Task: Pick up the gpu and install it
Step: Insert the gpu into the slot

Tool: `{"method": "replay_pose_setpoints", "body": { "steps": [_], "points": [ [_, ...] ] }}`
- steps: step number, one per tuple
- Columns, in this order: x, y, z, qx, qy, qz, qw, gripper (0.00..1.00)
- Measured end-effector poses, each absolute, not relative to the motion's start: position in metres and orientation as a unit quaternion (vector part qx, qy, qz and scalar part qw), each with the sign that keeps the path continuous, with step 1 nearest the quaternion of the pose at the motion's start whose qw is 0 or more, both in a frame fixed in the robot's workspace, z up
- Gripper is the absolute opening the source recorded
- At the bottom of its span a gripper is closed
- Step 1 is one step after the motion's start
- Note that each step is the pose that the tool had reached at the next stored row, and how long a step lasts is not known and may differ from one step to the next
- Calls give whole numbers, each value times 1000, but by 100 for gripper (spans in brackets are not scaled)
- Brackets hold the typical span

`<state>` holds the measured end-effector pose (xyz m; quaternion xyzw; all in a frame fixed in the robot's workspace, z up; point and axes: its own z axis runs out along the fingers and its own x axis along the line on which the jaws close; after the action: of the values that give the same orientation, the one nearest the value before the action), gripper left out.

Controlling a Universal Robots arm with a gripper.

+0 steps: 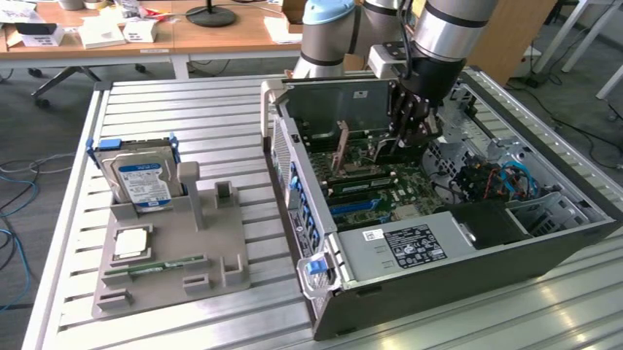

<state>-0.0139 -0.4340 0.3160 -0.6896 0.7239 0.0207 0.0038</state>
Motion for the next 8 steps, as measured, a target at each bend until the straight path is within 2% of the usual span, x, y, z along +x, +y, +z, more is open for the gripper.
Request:
{"method": "replay_pose_setpoints", "body": {
  "steps": [8],
  "points": [
    [-14,-434,316,-690,724,21,4,27]
  ]
}}
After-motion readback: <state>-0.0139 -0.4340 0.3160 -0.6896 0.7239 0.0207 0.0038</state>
